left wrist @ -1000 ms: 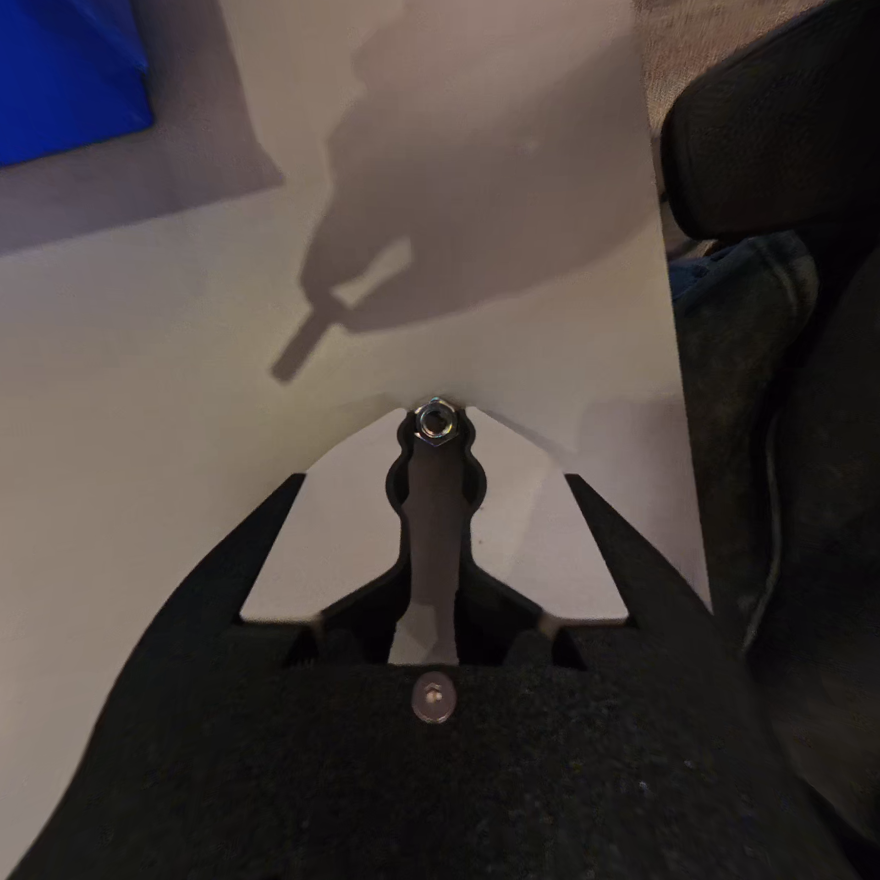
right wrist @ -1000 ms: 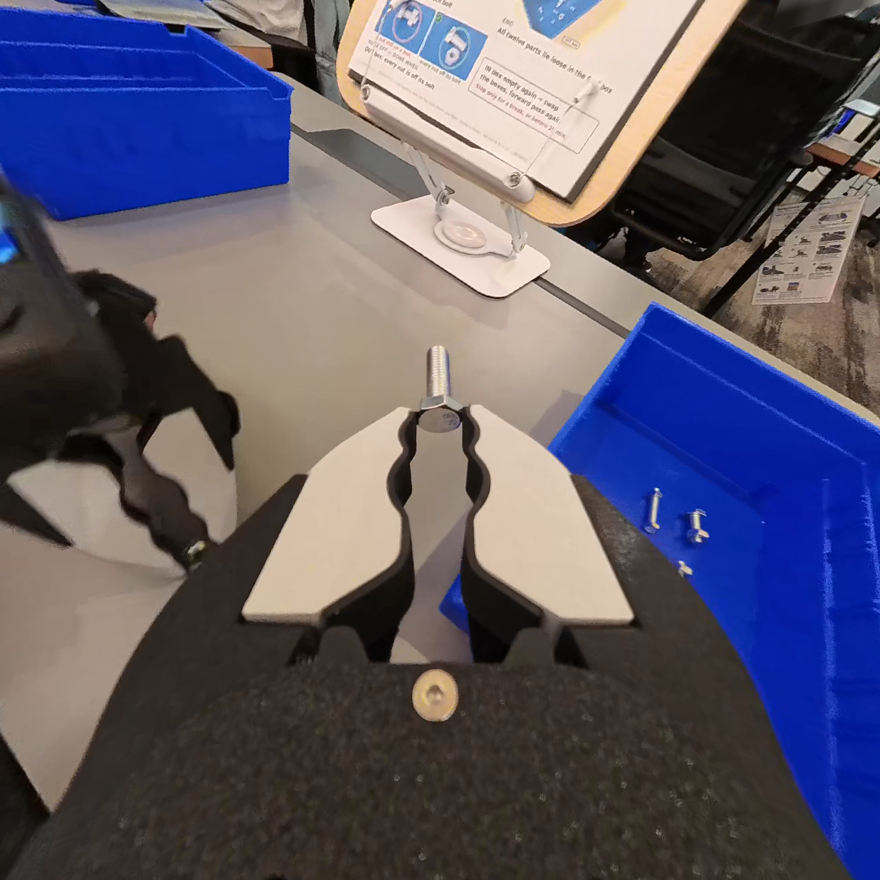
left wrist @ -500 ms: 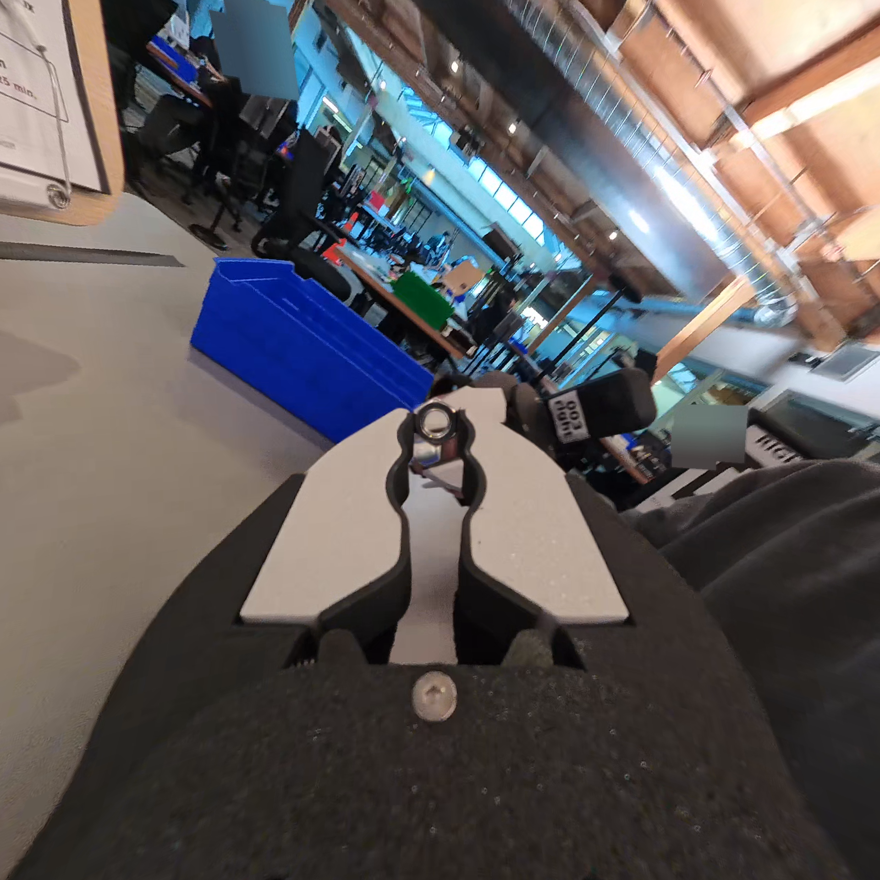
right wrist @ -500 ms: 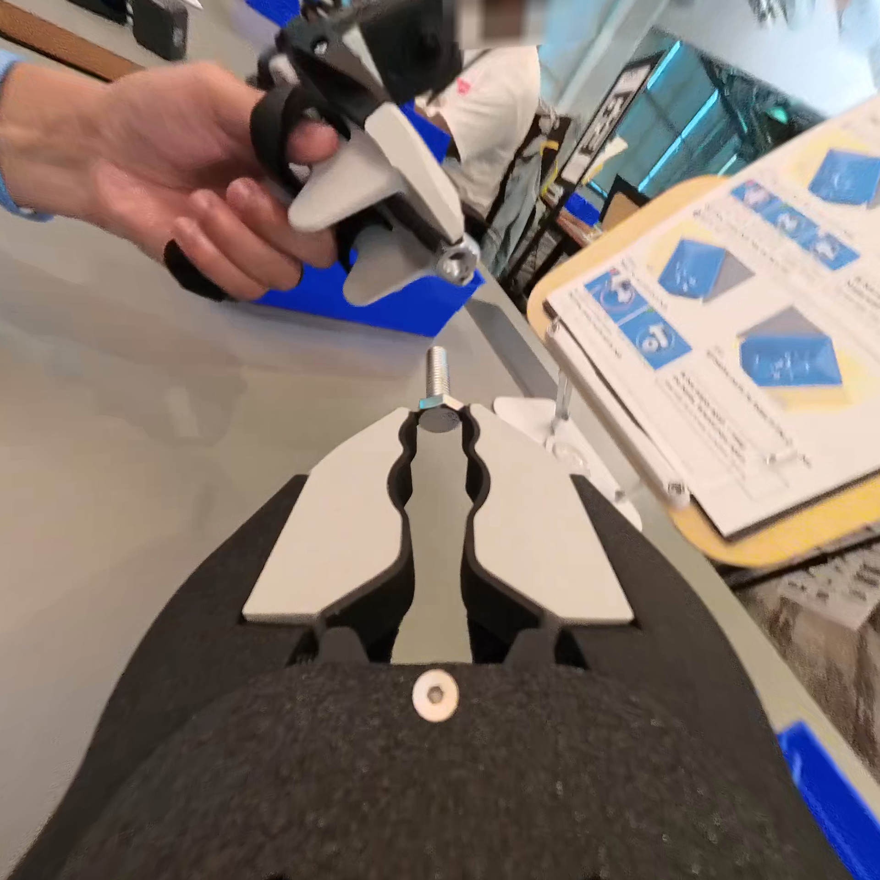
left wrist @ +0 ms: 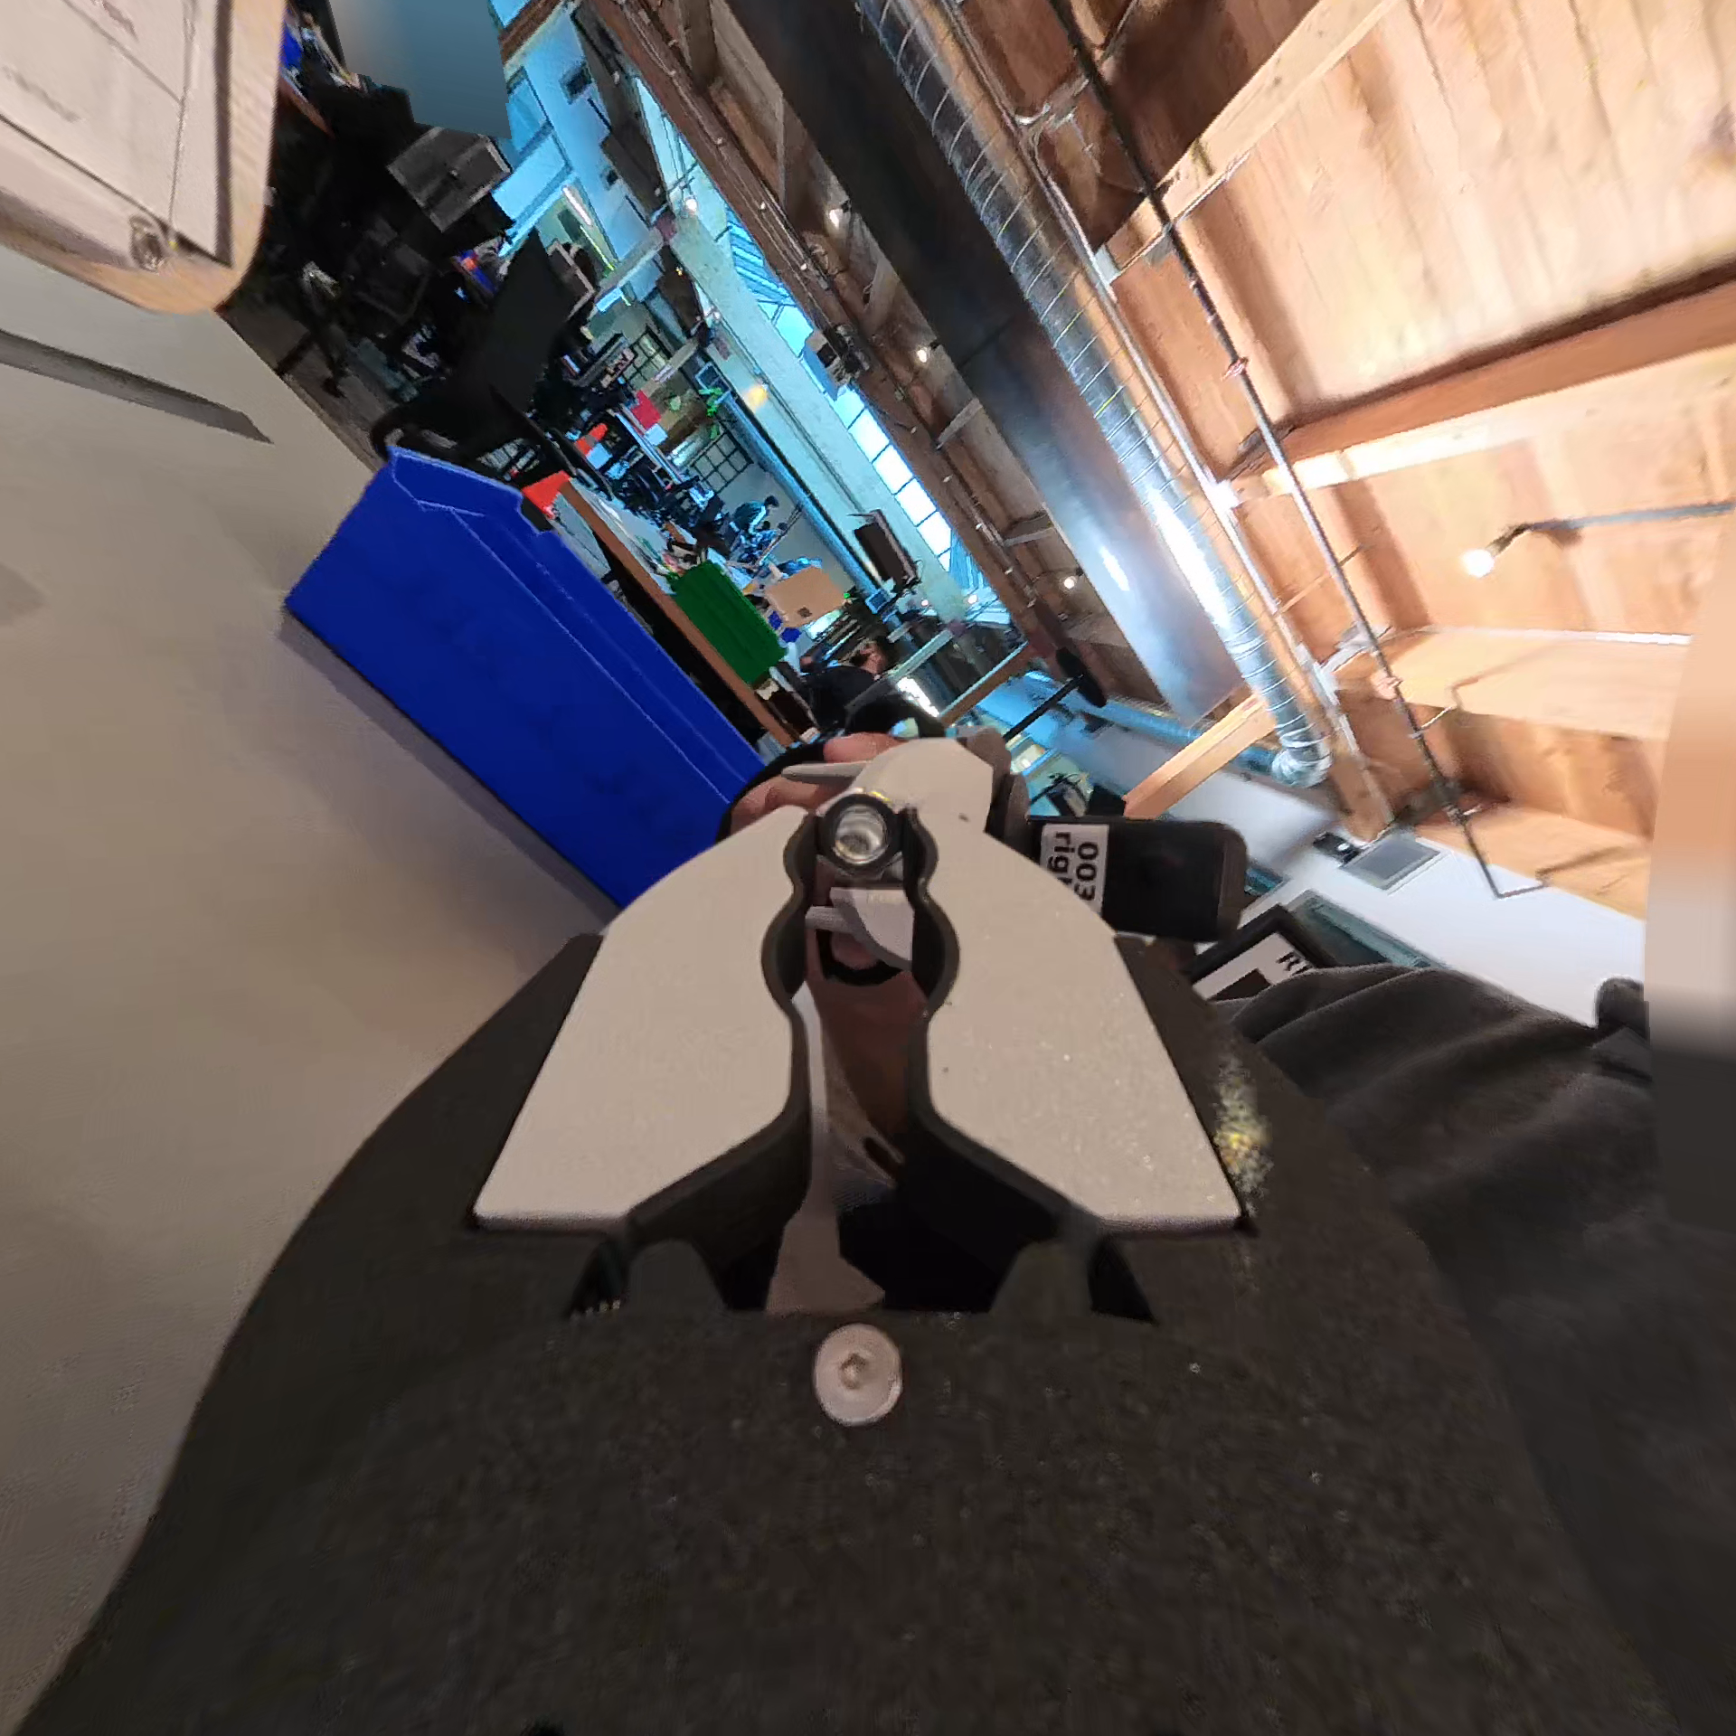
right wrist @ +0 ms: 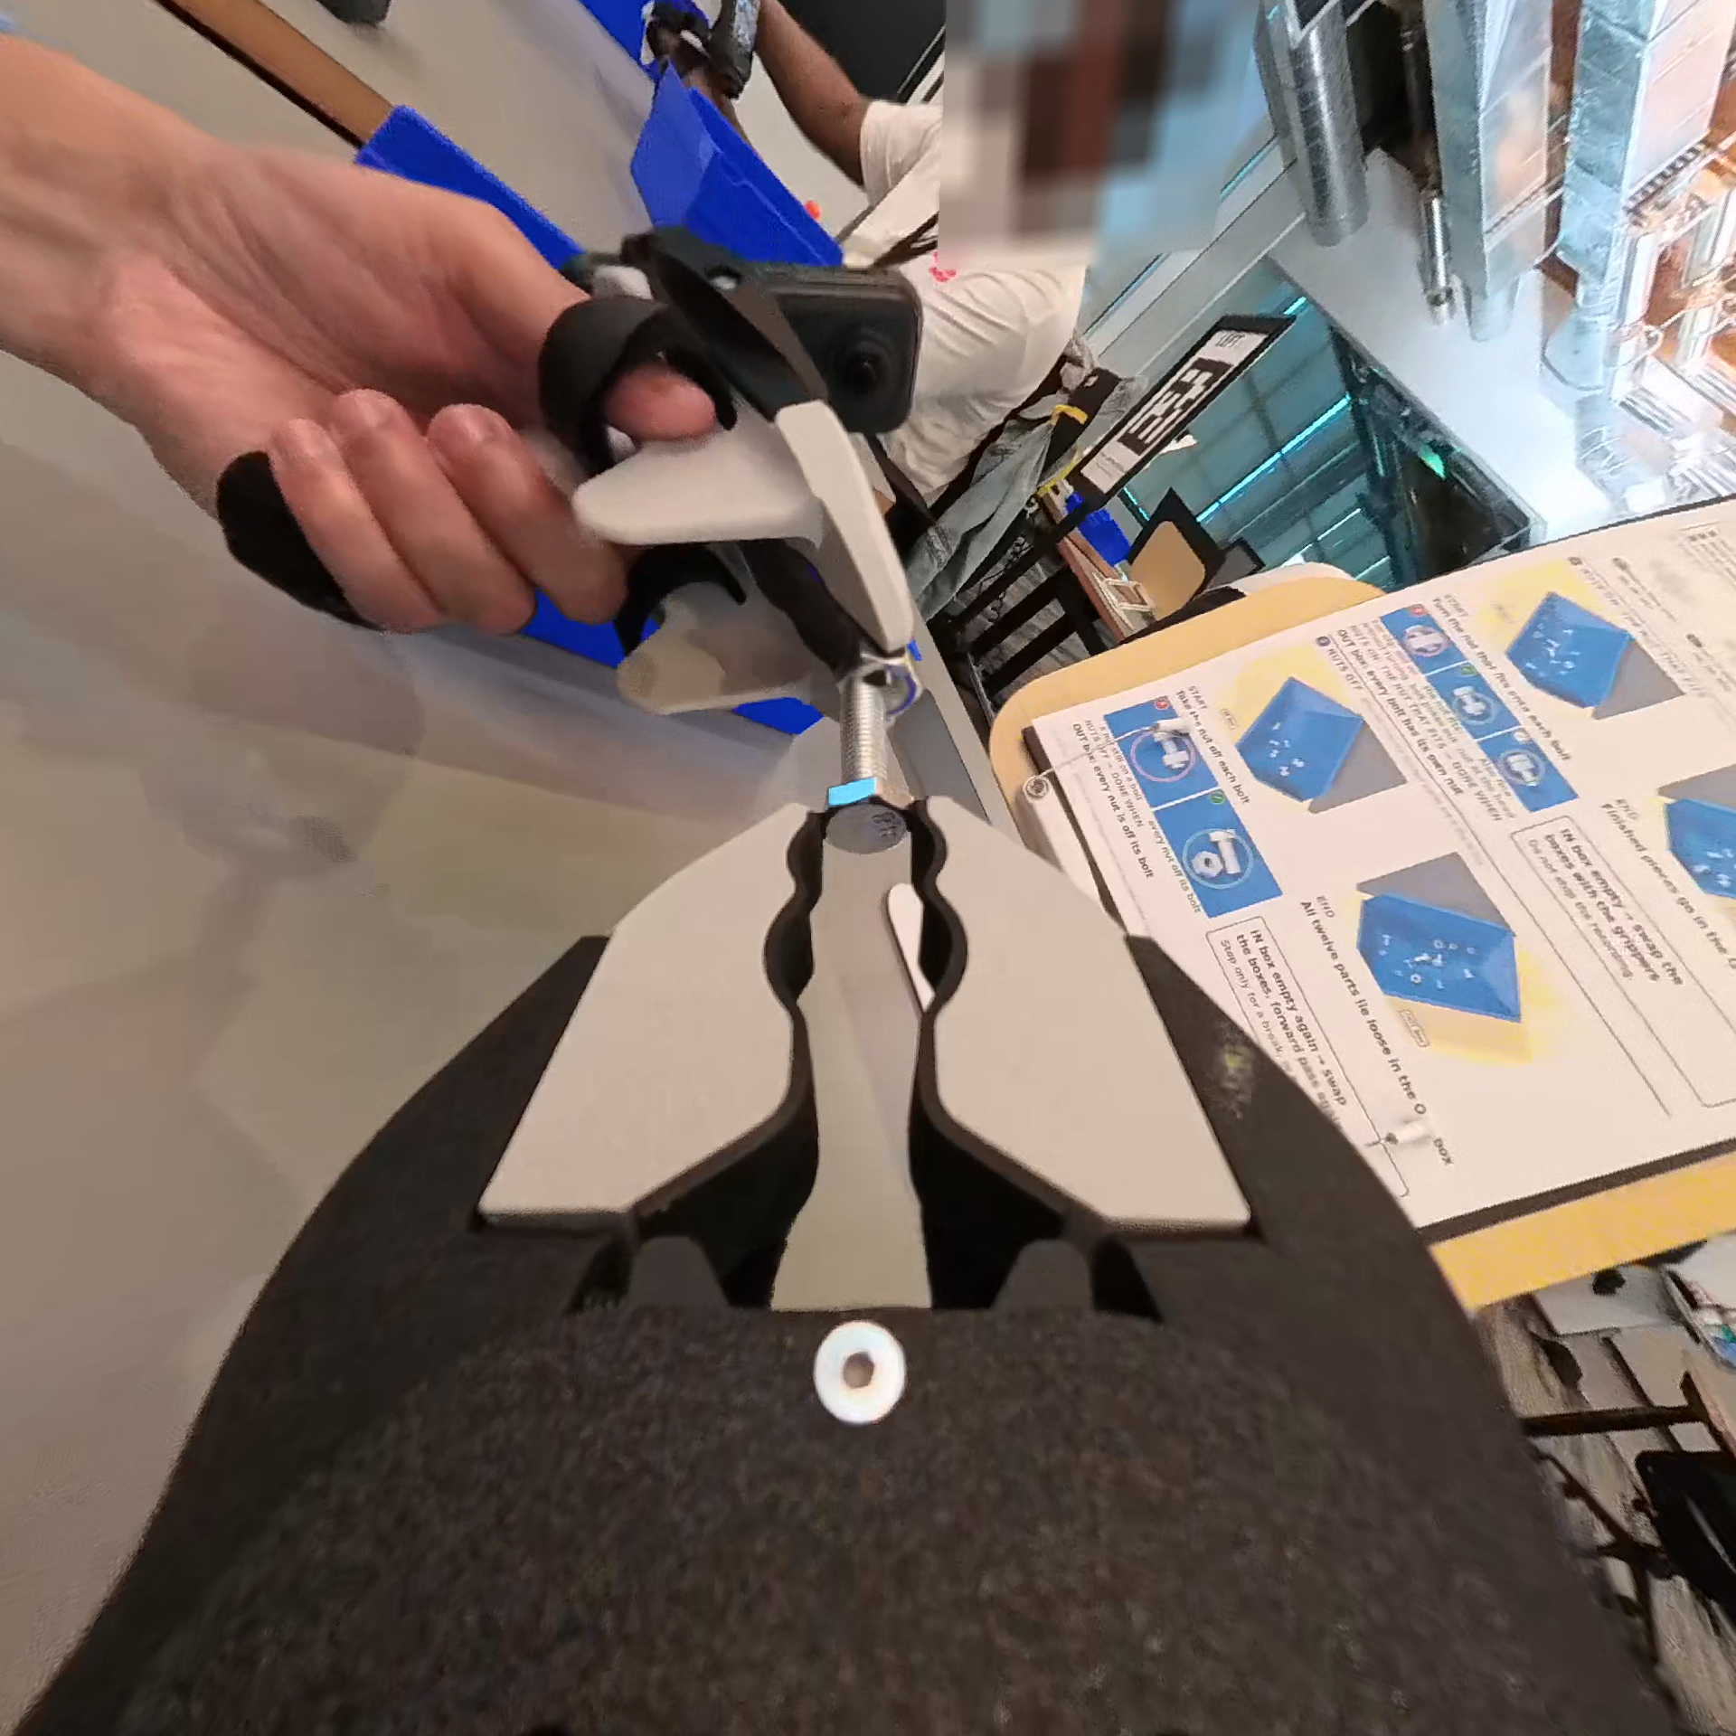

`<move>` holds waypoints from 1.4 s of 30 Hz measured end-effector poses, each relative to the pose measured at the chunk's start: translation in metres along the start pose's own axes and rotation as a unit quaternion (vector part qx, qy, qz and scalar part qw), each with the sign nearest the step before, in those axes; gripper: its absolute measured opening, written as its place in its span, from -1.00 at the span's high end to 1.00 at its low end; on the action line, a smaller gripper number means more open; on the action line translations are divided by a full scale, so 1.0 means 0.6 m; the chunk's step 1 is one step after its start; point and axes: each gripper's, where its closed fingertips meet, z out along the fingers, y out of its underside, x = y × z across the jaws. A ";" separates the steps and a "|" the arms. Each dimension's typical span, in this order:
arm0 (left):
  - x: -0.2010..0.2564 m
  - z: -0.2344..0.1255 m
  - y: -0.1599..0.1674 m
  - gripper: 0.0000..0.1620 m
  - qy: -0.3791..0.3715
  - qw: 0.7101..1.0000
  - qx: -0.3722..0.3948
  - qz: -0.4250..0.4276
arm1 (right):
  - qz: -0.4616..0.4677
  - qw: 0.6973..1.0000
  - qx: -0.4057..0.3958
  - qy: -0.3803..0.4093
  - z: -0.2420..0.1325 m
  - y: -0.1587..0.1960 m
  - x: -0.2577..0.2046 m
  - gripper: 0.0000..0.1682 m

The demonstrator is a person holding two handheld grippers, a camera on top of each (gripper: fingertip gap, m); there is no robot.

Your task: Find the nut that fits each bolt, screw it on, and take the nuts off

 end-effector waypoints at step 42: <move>0.059 -0.005 0.047 0.79 0.008 0.903 -0.166 0.396 | 0.711 0.531 0.189 -0.420 -0.029 -0.049 -0.030 0.79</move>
